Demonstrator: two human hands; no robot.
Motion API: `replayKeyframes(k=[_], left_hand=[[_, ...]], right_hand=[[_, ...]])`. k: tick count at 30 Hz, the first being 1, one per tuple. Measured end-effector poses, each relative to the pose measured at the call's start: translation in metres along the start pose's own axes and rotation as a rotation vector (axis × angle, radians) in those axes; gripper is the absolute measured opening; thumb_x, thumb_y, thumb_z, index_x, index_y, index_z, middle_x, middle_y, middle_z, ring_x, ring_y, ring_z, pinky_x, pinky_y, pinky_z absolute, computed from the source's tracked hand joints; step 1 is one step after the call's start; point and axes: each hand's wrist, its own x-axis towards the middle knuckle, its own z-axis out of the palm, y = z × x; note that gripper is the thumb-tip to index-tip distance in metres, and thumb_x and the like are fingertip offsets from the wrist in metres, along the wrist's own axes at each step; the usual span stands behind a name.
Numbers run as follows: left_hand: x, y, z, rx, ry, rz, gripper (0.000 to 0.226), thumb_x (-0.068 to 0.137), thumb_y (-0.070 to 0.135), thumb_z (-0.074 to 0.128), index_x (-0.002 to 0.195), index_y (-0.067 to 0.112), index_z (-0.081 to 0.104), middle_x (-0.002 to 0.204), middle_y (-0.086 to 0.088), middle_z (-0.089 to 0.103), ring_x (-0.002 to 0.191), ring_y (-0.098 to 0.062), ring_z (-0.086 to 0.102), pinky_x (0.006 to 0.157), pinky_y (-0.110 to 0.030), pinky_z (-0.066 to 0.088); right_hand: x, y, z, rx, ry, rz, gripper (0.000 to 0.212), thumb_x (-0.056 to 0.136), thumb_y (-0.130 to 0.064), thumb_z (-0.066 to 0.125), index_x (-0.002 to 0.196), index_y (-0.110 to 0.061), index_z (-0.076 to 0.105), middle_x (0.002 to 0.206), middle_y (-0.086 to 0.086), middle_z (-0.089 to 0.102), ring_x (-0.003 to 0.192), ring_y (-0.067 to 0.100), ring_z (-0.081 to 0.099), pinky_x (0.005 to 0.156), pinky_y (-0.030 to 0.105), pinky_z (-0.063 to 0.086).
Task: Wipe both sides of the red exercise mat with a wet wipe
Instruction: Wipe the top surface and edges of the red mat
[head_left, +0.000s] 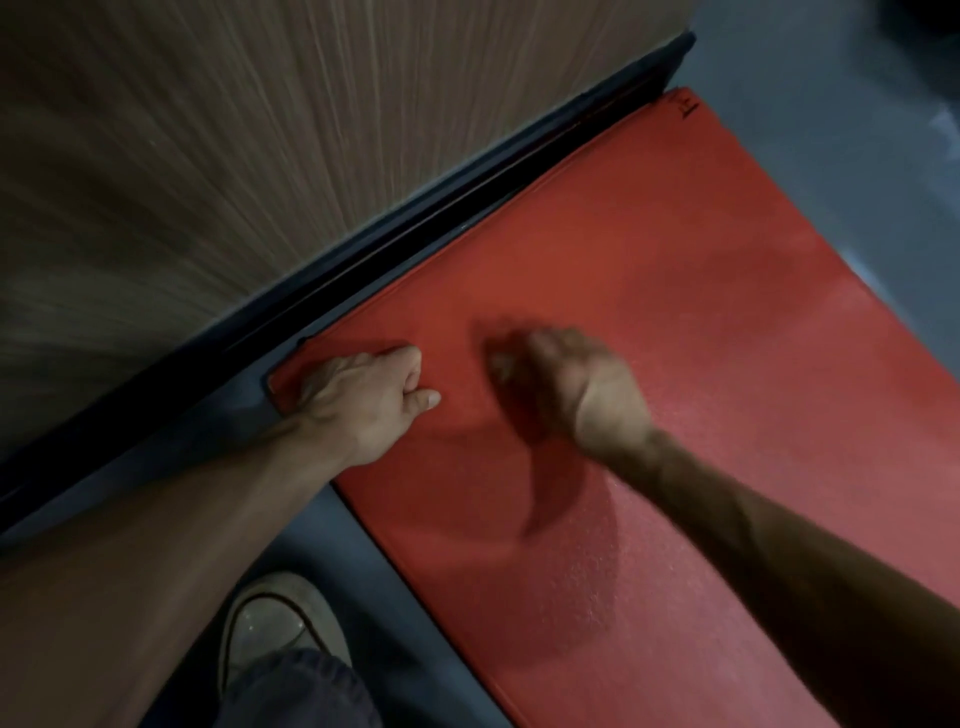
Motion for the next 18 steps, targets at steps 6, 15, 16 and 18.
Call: replayKeyframes(k=[6, 15, 16, 18], left_hand=[[-0.003, 0.005, -0.001, 0.001, 0.003, -0.002, 0.035, 0.102, 0.054, 0.049, 0.086, 0.025, 0.038, 0.066, 0.013, 0.044, 0.058, -0.009, 0.040, 0.065, -0.032, 0.033], [-0.004, 0.008, -0.004, -0.020, -0.030, -0.028, 0.034, 0.103, 0.051, 0.049, 0.084, 0.025, 0.037, 0.068, 0.013, 0.045, 0.059, -0.006, 0.041, 0.057, -0.032, 0.028], [-0.005, 0.009, -0.004, -0.022, -0.030, -0.029, 0.035, 0.103, 0.051, 0.049, 0.083, 0.026, 0.036, 0.068, 0.014, 0.044, 0.059, -0.006, 0.040, 0.057, -0.032, 0.029], [-0.005, 0.010, -0.004, -0.011, -0.037, -0.033, 0.034, 0.103, 0.051, 0.048, 0.084, 0.026, 0.036, 0.068, 0.016, 0.041, 0.059, -0.006, 0.038, 0.061, -0.032, 0.031]], right_hand=[[0.042, 0.054, -0.017, 0.017, 0.129, 0.398, 0.033, 0.104, -0.044, 0.046, 0.092, -0.014, 0.052, 0.080, 0.020, 0.062, 0.075, 0.043, 0.060, 0.059, 0.042, 0.038], [0.042, 0.050, -0.022, -0.103, 0.025, 0.235, 0.038, 0.098, -0.045, 0.047, 0.106, -0.011, 0.060, 0.091, 0.023, 0.065, 0.085, 0.044, 0.063, 0.066, 0.043, 0.042], [0.047, 0.063, -0.025, -0.127, 0.079, 0.354, 0.036, 0.100, -0.044, 0.048, 0.105, -0.009, 0.057, 0.091, 0.025, 0.065, 0.086, 0.046, 0.061, 0.067, 0.044, 0.040], [0.045, 0.057, -0.021, -0.101, 0.148, 0.428, 0.033, 0.104, -0.042, 0.048, 0.100, -0.010, 0.055, 0.086, 0.024, 0.066, 0.083, 0.045, 0.061, 0.066, 0.045, 0.040]])
